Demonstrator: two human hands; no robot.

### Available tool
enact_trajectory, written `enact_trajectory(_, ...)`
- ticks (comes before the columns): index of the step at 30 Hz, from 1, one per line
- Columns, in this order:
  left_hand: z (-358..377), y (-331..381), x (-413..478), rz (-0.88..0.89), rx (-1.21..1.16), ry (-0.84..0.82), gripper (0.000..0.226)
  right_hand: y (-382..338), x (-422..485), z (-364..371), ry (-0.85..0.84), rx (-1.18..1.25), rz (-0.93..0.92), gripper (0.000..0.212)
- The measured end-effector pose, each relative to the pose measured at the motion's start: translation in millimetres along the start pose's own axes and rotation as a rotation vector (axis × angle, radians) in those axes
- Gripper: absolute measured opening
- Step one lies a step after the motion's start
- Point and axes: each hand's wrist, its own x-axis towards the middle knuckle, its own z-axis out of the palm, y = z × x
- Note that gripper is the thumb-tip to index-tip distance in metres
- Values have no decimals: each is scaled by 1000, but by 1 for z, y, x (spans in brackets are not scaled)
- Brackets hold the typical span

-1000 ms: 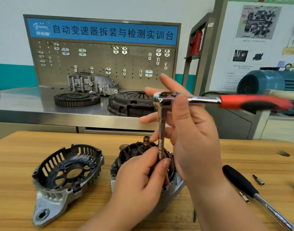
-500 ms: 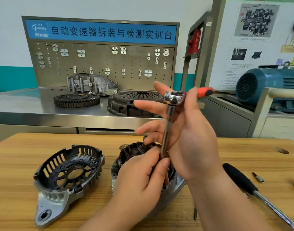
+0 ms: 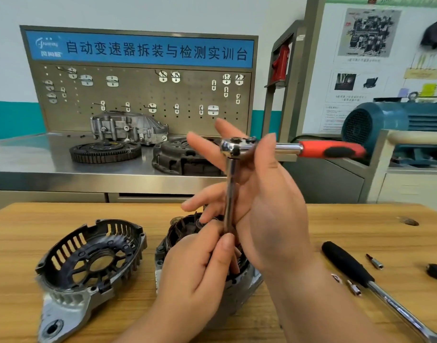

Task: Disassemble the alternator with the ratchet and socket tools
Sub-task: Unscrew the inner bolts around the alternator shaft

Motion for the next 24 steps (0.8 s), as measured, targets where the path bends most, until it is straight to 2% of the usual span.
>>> enact_trajectory(3, 1, 1, 1, 30, 36, -26, 37, -1, -1, -2, -13, 19, 59, 64)
enact_trajectory(6, 1, 2, 1, 26, 33, -4, 33, -1, 0, -3, 45, -67, -41, 45)
enact_trajectory(8, 0, 2, 1, 12, 18, 9, 34, -6, 6, -6, 40, -301, -55, 27)
enact_trajectory(10, 1, 3, 2, 1, 22, 8, 37, -7, 12, -10, -24, -542, 38, 27)
enact_trajectory(12, 2, 2, 1, -10, 26, 6, 40, -12, 9, -8, 32, -388, -133, 33)
enact_trajectory(14, 2, 2, 1, -13, 43, 6, 41, -14, 4, -3, 13, -277, -204, 40)
enact_trajectory(16, 1, 1, 1, -10, 52, -5, 40, -10, 1, -1, 31, -145, -176, 36)
enact_trajectory(20, -1, 2, 2, 26, 47, -36, 36, -4, -1, 0, -12, 78, 45, 59)
enact_trajectory(22, -1, 3, 2, 25, 59, -44, 36, -3, -2, 1, -28, 71, 73, 64)
enact_trajectory(24, -1, 3, 2, 7, 60, -45, 38, -3, -2, 2, -9, -5, 26, 61)
